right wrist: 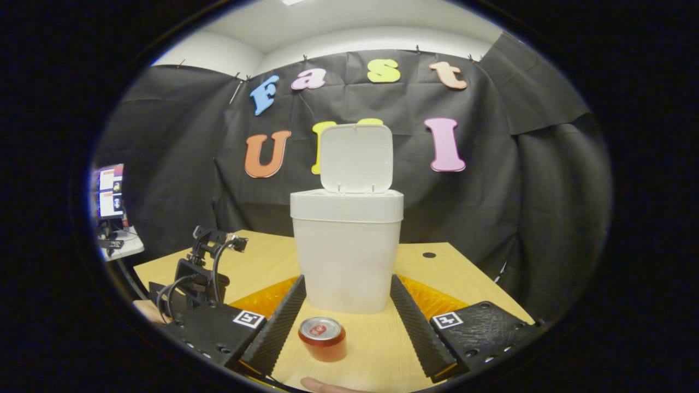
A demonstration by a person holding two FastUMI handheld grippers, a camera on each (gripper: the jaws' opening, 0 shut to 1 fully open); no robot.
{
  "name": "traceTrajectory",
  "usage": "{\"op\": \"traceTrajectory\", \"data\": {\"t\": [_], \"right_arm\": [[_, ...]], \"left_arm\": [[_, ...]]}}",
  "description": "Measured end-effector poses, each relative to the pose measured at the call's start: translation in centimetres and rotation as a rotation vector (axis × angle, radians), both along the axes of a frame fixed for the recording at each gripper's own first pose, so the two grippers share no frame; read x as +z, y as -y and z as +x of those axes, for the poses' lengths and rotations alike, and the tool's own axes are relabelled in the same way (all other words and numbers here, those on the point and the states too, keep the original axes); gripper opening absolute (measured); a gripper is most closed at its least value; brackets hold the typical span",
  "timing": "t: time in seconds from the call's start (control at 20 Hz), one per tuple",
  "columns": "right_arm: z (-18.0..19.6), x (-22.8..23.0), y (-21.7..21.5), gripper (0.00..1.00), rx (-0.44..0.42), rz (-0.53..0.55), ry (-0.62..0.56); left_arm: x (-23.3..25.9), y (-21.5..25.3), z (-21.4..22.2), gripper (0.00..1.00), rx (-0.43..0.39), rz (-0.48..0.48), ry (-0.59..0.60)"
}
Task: Press the lid of the desktop garbage bin to open it, pick up the crumpled paper on the desktop and throw it into the bin, then pick up the pop can on the desktop and drop it into the bin, and finally close the garbage bin lid.
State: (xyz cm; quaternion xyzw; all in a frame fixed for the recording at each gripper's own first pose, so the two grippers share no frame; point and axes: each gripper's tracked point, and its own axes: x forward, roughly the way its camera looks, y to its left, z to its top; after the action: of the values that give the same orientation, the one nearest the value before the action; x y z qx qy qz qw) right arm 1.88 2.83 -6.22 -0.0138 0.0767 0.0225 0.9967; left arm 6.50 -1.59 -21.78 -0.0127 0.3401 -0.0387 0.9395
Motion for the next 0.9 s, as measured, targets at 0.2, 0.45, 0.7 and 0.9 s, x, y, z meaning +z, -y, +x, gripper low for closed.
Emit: {"op": "traceTrajectory", "data": {"t": [0.2, 0.45, 0.7, 0.9], "right_arm": [[0.0, -1.1, -0.5, 0.97, 0.004, -0.022, -0.020], [0.0, -4.3, -1.5, 0.95, -0.001, -0.010, -0.071], [0.6, -9.9, -1.8, 0.95, -0.005, 0.045, -0.207], [0.6, -13.1, -2.1, 0.96, 0.000, 0.048, -0.268]], "left_arm": [[0.1, -0.8, 0.3, 0.46, 0.011, 0.004, 0.002], [1.0, 0.0, 0.4, 0.36, 0.007, -0.071, 0.026], [3.6, 0.0, 0.2, 0.36, -0.006, -0.040, 0.114], [4.9, 0.5, -0.2, 0.36, -0.011, -0.050, 0.146]]}}
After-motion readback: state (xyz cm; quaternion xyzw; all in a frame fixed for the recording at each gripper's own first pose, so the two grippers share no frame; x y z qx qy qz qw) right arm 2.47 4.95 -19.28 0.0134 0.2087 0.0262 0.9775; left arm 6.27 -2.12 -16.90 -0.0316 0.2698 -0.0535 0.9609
